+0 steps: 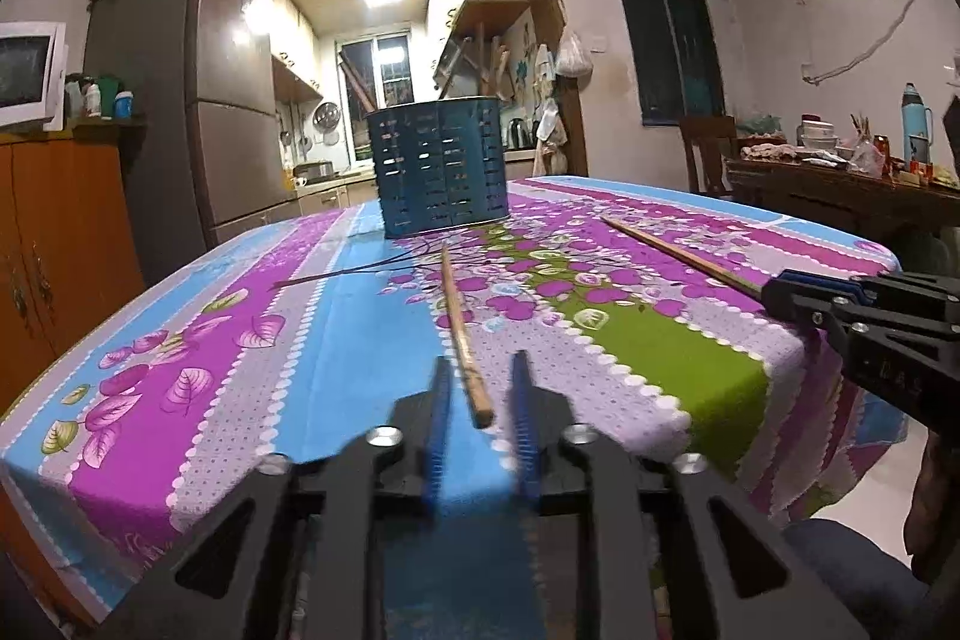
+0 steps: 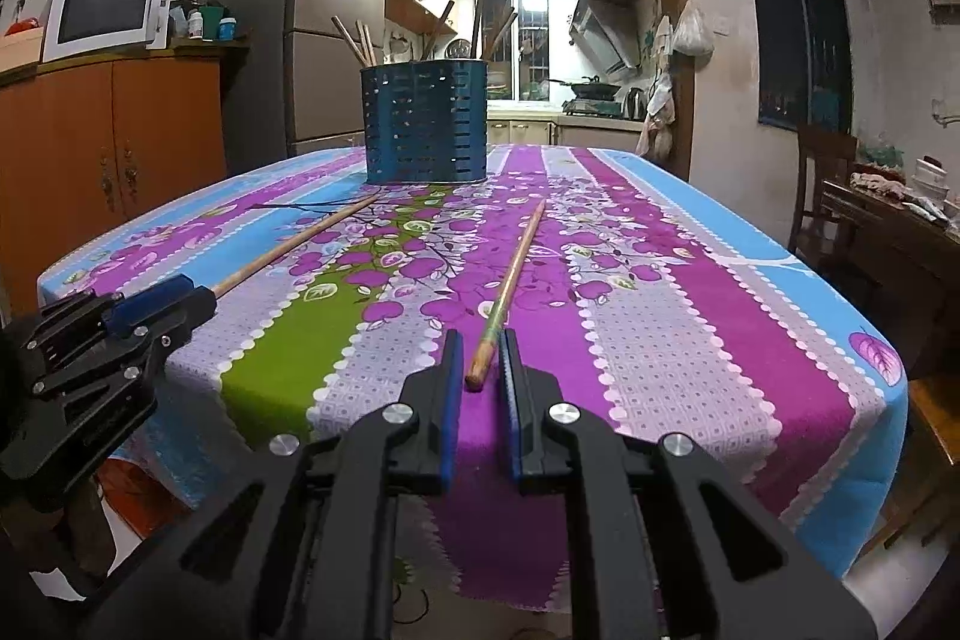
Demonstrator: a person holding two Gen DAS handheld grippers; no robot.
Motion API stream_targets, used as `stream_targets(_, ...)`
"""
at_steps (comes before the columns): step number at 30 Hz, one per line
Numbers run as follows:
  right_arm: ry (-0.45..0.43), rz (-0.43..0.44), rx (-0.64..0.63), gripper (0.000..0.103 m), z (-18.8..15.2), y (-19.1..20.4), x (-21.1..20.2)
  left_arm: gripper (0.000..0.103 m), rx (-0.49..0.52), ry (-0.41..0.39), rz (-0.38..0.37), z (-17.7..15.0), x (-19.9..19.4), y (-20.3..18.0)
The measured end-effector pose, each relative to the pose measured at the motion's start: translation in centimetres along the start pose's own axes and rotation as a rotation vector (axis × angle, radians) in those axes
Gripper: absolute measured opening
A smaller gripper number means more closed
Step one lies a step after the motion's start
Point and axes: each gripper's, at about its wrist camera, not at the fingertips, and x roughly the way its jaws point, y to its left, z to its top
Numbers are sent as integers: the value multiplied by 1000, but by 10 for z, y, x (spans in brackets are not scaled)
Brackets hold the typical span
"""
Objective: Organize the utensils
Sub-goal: 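Close the left tool on a chopstick while the right tool grasps the other, then carry both chopsticks over the holder and lower them in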
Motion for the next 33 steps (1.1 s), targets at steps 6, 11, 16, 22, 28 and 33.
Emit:
stream_targets(6, -1, 6, 14, 6, 2, -3, -1, 8, -12, 4, -4, 2, -1, 0)
stream_targets(11, -47, 8, -8, 5, 18, -5, -17, 7, -22, -26, -10, 18, -15, 6)
stream_targets(16, -126, 11, -53, 5, 51, -5, -42, 7, -33, -117, -14, 56, -40, 15)
stream_targets(22, -205, 39, -111, 5, 100, -7, -55, 7, -19, -215, -39, 109, -52, 22)
stream_targets(28, -212, 111, -132, 5, 158, -14, -42, 7, -12, -235, -54, 164, -36, 28)
stream_targets(33, -171, 159, -110, 5, 194, -22, -20, 7, -27, -191, -89, 195, -7, 32)
